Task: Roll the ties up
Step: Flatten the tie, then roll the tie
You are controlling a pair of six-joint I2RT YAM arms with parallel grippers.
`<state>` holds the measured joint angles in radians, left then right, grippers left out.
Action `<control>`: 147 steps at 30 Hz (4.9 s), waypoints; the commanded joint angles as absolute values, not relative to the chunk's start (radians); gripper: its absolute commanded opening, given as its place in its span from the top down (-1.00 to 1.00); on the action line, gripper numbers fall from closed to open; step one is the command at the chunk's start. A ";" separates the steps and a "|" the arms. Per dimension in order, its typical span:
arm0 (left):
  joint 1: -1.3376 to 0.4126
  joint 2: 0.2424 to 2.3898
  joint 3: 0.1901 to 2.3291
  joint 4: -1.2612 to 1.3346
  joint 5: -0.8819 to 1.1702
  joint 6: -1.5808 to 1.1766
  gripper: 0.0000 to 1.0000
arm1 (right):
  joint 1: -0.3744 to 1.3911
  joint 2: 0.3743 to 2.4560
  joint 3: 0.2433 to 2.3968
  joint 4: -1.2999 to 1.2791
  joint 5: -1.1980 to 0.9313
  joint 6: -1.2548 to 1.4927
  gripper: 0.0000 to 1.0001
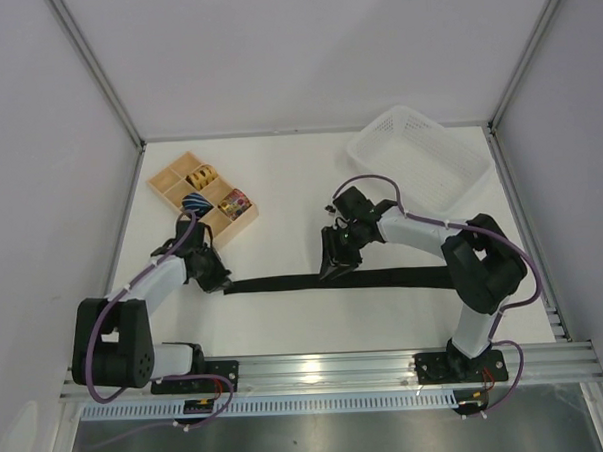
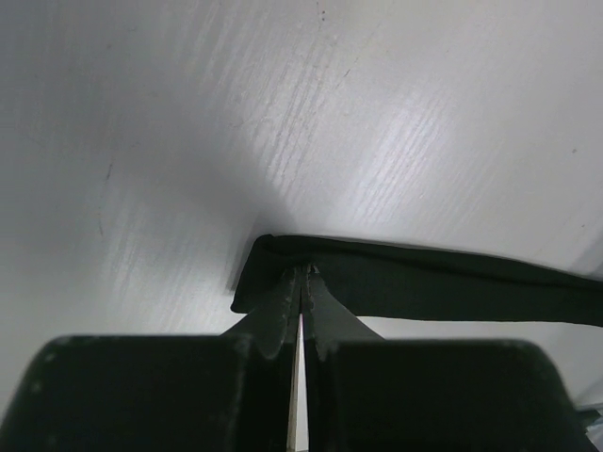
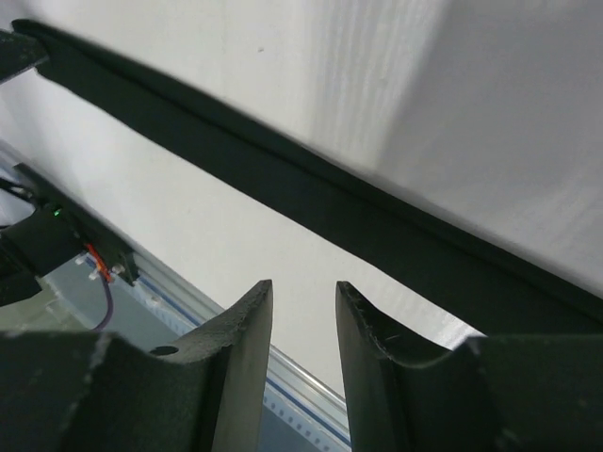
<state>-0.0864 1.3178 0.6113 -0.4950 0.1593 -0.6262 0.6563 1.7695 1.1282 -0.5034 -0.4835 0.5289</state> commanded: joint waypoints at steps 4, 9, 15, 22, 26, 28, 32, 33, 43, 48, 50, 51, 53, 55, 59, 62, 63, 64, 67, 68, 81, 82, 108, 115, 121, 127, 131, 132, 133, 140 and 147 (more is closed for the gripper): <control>-0.051 1.308 0.621 -0.534 0.101 -0.597 0.92 | 0.652 1.714 1.187 -0.614 -0.307 0.469 0.22; -0.028 1.365 0.629 -0.518 0.147 -0.581 0.99 | 0.663 1.715 1.180 -0.525 -0.458 0.429 0.18; -0.028 1.200 0.652 -0.584 0.175 -0.604 0.48 | 0.754 1.859 1.331 -0.398 -0.595 0.486 0.20; -0.028 1.134 0.759 -0.739 0.091 -0.621 -0.39 | 0.821 2.055 1.500 -0.189 -0.732 0.659 0.47; -0.003 1.173 0.790 -0.759 0.066 -0.589 -0.29 | 0.851 2.158 1.545 -0.039 -0.776 0.776 0.77; 0.023 1.183 0.795 -0.752 0.077 -0.557 0.00 | 0.861 2.189 1.551 -0.012 -0.775 0.805 0.84; 0.063 1.201 0.804 -0.736 0.115 -0.508 0.10 | 0.864 2.223 1.560 -0.009 -0.781 0.822 0.97; 0.064 1.203 0.807 -0.733 0.127 -0.503 0.10 | 0.867 2.227 1.559 -0.009 -0.779 0.819 0.97; 0.071 1.198 0.804 -0.707 0.184 -0.462 0.06 | 0.897 2.293 1.580 -0.014 -0.718 0.801 1.00; 0.075 1.215 0.816 -0.704 0.215 -0.445 0.01 | 0.888 2.304 1.579 -0.090 -0.646 0.761 1.00; 0.075 1.221 0.816 -0.695 0.244 -0.436 0.00 | 0.879 2.298 1.539 -0.109 -0.615 0.752 1.00; 0.077 1.224 0.816 -0.689 0.258 -0.424 -0.01 | 0.874 2.287 1.522 -0.106 -0.609 0.752 1.00; 0.075 1.235 0.813 -0.673 0.303 -0.413 -0.01 | 0.858 2.278 1.480 -0.117 -0.600 0.736 1.00; 0.075 1.255 0.808 -0.655 0.339 -0.400 -0.01 | 0.844 2.255 1.453 -0.132 -0.594 0.716 1.00; 0.075 1.305 0.804 -0.631 0.412 -0.387 0.01 | 0.824 2.203 1.355 -0.132 -0.589 0.693 1.00; 0.075 1.345 0.810 -0.617 0.454 -0.365 0.01 | 0.812 2.166 1.312 -0.115 -0.595 0.690 1.00; 0.075 1.359 0.814 -0.614 0.494 -0.347 0.02 | 0.810 2.161 1.295 -0.112 -0.600 0.689 1.00; 0.075 1.391 0.816 -0.600 0.520 -0.339 0.03 | 0.807 2.158 1.287 -0.101 -0.613 0.689 1.00; 0.074 1.443 0.818 -0.569 0.601 -0.313 0.10 | 0.796 2.152 1.269 -0.077 -0.641 0.704 1.00; 0.072 1.457 0.815 -0.569 0.600 -0.304 0.10 | 0.792 2.155 1.272 -0.068 -0.652 0.706 1.00; 0.037 1.585 0.770 -0.532 0.627 -0.318 -0.09 | 0.778 2.186 1.328 -0.046 -0.683 0.738 1.00; 0.035 1.591 0.770 -0.534 0.627 -0.316 -0.09 | 0.776 2.189 1.330 -0.046 -0.683 0.735 1.00; -0.080 1.422 0.796 -0.615 0.500 -0.371 0.87 | 0.799 2.213 1.390 -0.112 -0.583 0.749 1.00; -0.178 1.428 0.854 -0.592 0.509 -0.466 0.89 | 0.813 2.217 1.397 -0.123 -0.581 0.752 1.00; -0.276 1.511 0.916 -0.558 0.494 -0.520 0.90 | 0.815 2.214 1.408 -0.129 -0.603 0.752 1.00; -0.325 1.560 0.928 -0.518 0.482 -0.574 0.89 | 0.807 2.171 1.405 -0.141 -0.621 0.761 1.00; -0.350 1.569 0.931 -0.512 0.459 -0.591 0.92 | 0.798 2.129 1.391 -0.153 -0.629 0.767 1.00; -0.353 1.569 0.934 -0.515 0.457 -0.594 0.93 | 0.793 2.112 1.390 -0.156 -0.624 0.769 1.00; -0.354 1.569 0.939 -0.520 0.451 -0.594 0.93 | 0.790 2.106 1.385 -0.158 -0.626 0.770 1.00; -0.362 1.580 0.962 -0.546 0.426 -0.588 0.94 | 0.770 2.072 1.341 -0.160 -0.630 0.761 1.00; -0.379 1.597 0.983 -0.557 0.422 -0.586 0.93 | 0.762 2.077 1.313 -0.147 -0.620 0.744 1.00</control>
<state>-0.3599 1.5883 0.9382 -0.5468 0.4324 -0.5766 0.7670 2.1220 1.3243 -0.1558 -0.6319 0.7647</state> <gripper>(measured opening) 0.089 0.010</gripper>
